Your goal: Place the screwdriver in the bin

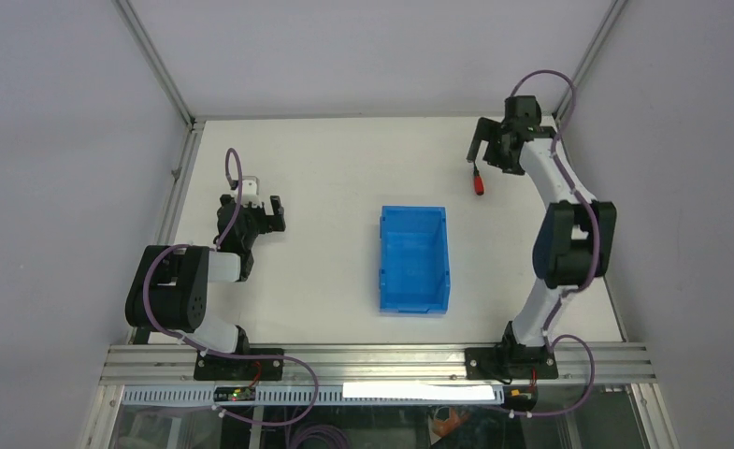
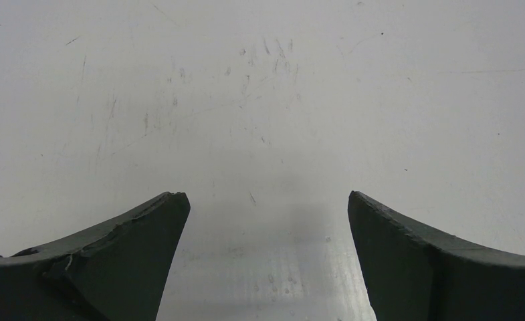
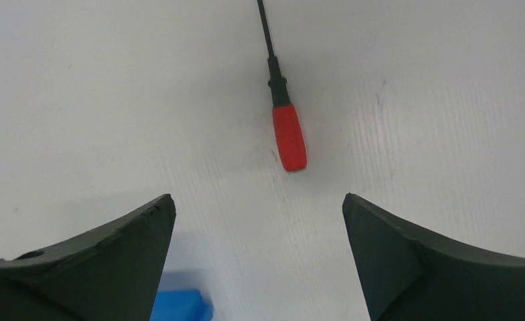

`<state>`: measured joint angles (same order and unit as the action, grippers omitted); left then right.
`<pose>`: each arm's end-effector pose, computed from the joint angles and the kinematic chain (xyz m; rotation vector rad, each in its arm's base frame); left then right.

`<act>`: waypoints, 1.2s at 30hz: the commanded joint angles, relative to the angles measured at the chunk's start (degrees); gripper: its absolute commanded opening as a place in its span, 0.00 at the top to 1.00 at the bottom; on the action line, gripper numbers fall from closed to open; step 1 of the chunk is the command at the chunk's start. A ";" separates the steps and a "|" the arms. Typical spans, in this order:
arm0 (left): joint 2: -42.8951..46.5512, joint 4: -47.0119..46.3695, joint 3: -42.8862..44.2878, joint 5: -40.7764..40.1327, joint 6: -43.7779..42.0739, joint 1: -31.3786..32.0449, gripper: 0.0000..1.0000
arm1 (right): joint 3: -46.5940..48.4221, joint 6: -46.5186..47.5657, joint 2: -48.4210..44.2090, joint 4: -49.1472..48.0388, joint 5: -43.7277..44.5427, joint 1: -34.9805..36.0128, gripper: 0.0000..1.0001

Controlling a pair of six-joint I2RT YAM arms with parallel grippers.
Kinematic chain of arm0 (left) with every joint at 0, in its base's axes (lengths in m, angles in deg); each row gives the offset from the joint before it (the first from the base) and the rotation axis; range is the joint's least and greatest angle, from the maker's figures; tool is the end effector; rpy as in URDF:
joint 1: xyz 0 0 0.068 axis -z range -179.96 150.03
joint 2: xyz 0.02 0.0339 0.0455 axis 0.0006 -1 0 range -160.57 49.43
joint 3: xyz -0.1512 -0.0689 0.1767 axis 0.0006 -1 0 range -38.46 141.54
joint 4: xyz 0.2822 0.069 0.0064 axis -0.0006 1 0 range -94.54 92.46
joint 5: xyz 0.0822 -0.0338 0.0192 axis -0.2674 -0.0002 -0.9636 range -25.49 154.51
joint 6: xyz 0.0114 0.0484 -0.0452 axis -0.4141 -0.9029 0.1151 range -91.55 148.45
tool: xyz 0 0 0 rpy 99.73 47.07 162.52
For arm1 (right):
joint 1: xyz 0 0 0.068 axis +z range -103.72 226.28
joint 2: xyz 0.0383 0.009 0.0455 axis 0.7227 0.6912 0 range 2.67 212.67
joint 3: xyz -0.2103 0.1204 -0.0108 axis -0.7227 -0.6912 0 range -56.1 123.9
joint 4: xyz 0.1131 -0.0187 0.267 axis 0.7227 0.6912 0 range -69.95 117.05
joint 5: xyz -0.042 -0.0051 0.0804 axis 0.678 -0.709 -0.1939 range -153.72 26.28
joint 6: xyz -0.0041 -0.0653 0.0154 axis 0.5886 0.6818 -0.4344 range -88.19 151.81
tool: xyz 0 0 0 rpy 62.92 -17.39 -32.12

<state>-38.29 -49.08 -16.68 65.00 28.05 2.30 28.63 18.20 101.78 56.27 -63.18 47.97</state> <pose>0.2967 -0.0122 0.0719 0.0509 1.9437 -0.0298 0.4197 0.0119 0.2342 0.2591 2.4431 0.1057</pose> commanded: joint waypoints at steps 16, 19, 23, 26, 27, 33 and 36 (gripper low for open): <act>1.35 -1.48 0.19 0.61 0.93 0.34 0.01 | 26.51 5.28 32.71 13.58 4.84 1.27 0.75; 1.33 -1.53 0.19 0.60 0.93 0.30 0.01 | 27.14 5.57 31.30 14.51 5.59 1.91 0.98; 1.36 -1.52 0.19 0.58 0.93 0.35 0.01 | 29.63 6.16 27.63 18.41 8.79 3.22 1.00; 1.34 -1.52 0.19 0.58 0.93 0.34 0.01 | 29.87 6.09 23.52 21.18 11.22 4.19 1.00; 1.33 -1.52 0.19 0.58 0.93 0.36 0.01 | 30.02 5.87 22.26 22.42 12.14 4.44 1.00; 1.33 -1.52 0.19 0.59 0.93 0.30 0.01 | 28.25 2.95 11.57 27.89 15.03 7.14 1.00; 1.33 -1.52 0.19 0.57 0.93 0.31 0.01 | 27.13 1.66 6.08 29.46 17.99 10.14 1.00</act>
<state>-38.29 -49.08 -16.68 65.00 28.05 2.30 55.16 21.99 118.11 81.91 -49.72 55.25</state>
